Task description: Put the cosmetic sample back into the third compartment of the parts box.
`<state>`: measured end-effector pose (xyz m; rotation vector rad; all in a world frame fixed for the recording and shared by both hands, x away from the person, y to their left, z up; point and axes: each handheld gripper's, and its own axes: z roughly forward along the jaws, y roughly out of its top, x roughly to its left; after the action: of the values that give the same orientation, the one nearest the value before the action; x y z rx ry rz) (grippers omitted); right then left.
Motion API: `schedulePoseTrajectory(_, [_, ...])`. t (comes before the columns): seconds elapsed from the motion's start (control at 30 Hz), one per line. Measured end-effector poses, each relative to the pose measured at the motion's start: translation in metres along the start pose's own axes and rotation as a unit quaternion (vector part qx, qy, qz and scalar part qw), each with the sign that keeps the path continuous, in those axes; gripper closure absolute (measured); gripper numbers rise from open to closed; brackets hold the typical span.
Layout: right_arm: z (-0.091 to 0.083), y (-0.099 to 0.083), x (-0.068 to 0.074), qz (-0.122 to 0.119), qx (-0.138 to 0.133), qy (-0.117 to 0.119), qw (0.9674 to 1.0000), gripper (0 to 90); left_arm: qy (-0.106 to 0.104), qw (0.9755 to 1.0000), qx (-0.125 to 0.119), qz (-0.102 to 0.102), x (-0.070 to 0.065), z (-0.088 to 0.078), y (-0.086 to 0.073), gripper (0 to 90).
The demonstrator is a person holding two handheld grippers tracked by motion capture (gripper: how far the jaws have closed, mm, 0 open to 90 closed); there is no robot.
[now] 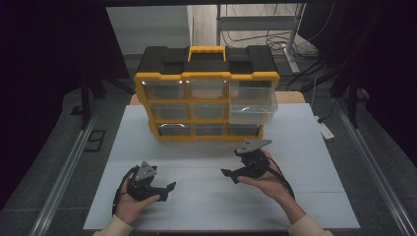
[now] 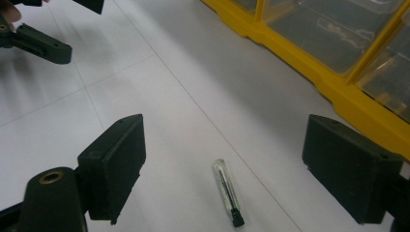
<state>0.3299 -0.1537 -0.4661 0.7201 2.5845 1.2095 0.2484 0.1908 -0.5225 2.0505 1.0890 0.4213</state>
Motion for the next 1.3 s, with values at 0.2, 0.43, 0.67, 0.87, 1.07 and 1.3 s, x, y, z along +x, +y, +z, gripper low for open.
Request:
schedulePoseTrajectory(0.2, [0.010, -0.001, -0.003, 0.002, 0.018, 0.001, 0.9998, 16.2, 0.001, 1.0000, 0.001, 0.002, 0.000, -0.001, 0.000, 8.4])
schedulePoseTrajectory(0.43, [0.021, -0.004, -0.006, -0.010, 0.055, 0.019, 0.9983, 16.7, 0.002, 1.0000, -0.002, 0.002, 0.000, -0.002, 0.000, 8.5])
schedulePoseTrajectory(0.67, [0.033, -0.009, -0.006, -0.025, 0.095, 0.026, 0.9948, 18.1, 0.002, 1.0000, -0.005, 0.005, -0.002, -0.004, 0.001, 8.5])
schedulePoseTrajectory(0.87, [0.043, -0.013, -0.009, -0.028, 0.120, 0.021, 0.9921, 19.1, 0.002, 1.0000, -0.005, 0.005, -0.002, -0.005, 0.001, 8.4])
schedulePoseTrajectory(1.07, [0.050, -0.016, -0.013, -0.025, 0.141, 0.018, 0.9895, 25.1, 0.004, 0.9999, -0.003, 0.014, -0.006, -0.006, 0.002, 8.4])
schedulePoseTrajectory(1.3, [0.054, -0.017, -0.010, -0.037, 0.158, 0.006, 0.9868, 40.8, 0.007, 0.9999, -0.001, 0.012, -0.005, -0.006, 0.001, 8.7])
